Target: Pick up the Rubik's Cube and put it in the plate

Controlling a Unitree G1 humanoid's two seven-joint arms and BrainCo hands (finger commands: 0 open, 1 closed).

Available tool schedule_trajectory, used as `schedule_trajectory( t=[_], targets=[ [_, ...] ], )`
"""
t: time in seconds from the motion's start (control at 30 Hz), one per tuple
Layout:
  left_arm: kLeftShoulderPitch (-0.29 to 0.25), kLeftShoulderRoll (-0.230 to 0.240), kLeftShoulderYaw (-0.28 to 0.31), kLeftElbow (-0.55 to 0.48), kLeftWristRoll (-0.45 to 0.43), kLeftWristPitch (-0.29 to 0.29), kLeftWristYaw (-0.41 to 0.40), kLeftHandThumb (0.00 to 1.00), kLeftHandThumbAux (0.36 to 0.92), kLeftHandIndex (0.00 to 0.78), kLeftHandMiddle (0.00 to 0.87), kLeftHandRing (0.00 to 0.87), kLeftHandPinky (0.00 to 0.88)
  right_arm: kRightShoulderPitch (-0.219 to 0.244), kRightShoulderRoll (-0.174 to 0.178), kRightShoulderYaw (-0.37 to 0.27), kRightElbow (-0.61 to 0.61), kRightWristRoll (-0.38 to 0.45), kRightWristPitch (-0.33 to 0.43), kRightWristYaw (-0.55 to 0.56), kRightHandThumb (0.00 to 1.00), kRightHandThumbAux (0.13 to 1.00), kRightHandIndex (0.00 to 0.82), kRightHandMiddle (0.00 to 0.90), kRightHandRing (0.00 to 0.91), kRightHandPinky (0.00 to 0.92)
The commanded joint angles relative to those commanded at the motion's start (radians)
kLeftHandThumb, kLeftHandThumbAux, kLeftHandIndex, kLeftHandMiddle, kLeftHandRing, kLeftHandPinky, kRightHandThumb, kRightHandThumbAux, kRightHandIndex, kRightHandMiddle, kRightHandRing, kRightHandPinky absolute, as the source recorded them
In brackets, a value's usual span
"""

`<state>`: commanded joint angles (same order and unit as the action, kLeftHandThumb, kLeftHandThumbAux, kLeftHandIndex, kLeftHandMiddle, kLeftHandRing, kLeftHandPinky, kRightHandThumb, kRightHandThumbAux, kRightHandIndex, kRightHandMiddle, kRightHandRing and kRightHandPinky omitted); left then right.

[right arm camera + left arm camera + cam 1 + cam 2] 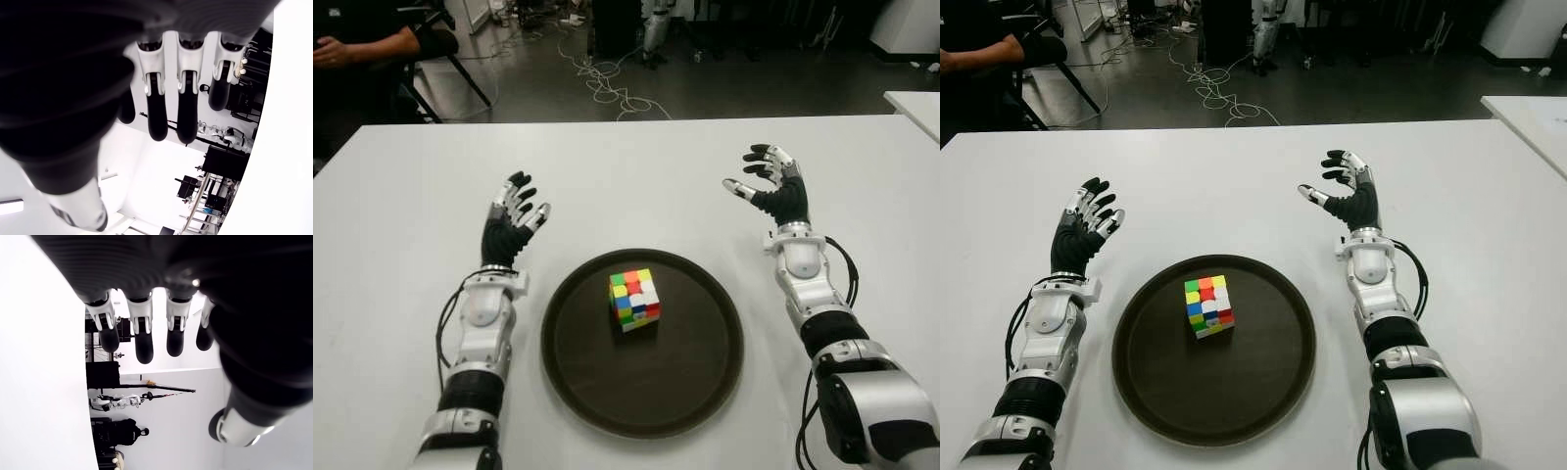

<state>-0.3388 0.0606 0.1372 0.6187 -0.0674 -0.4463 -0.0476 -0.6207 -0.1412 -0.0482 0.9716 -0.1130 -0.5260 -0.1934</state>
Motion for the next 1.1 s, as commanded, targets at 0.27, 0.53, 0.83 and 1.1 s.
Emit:
schedule_trajectory(
  t=[0.27, 0.53, 0.83, 1.1],
  targets=[
    [0.000, 0.001, 0.003, -0.001, -0.003, 0.004, -0.004, 0.087, 0.752, 0.108, 0.154, 0.138, 0.117, 0.001, 0.004, 0.000, -0.004, -0.003, 0.008, -0.013, 0.123, 0.840, 0.293, 0.368, 0.363, 0.316],
    [0.002, -0.002, 0.006, -0.007, -0.011, 0.012, -0.006, 0.106, 0.764, 0.109, 0.169, 0.152, 0.130, 0.002, 0.009, -0.005, -0.010, 0.006, 0.009, -0.009, 0.146, 0.858, 0.293, 0.373, 0.372, 0.354],
    [0.005, -0.005, 0.005, -0.016, -0.011, 0.026, -0.002, 0.107, 0.765, 0.105, 0.167, 0.152, 0.131, 0.004, 0.011, -0.007, -0.014, 0.008, 0.011, -0.012, 0.156, 0.855, 0.299, 0.379, 0.383, 0.369],
    [0.004, -0.006, 0.006, -0.018, -0.014, 0.024, -0.005, 0.095, 0.769, 0.109, 0.169, 0.151, 0.123, 0.001, 0.007, -0.003, -0.009, -0.003, 0.009, -0.026, 0.149, 0.864, 0.308, 0.383, 0.383, 0.374]
  ],
)
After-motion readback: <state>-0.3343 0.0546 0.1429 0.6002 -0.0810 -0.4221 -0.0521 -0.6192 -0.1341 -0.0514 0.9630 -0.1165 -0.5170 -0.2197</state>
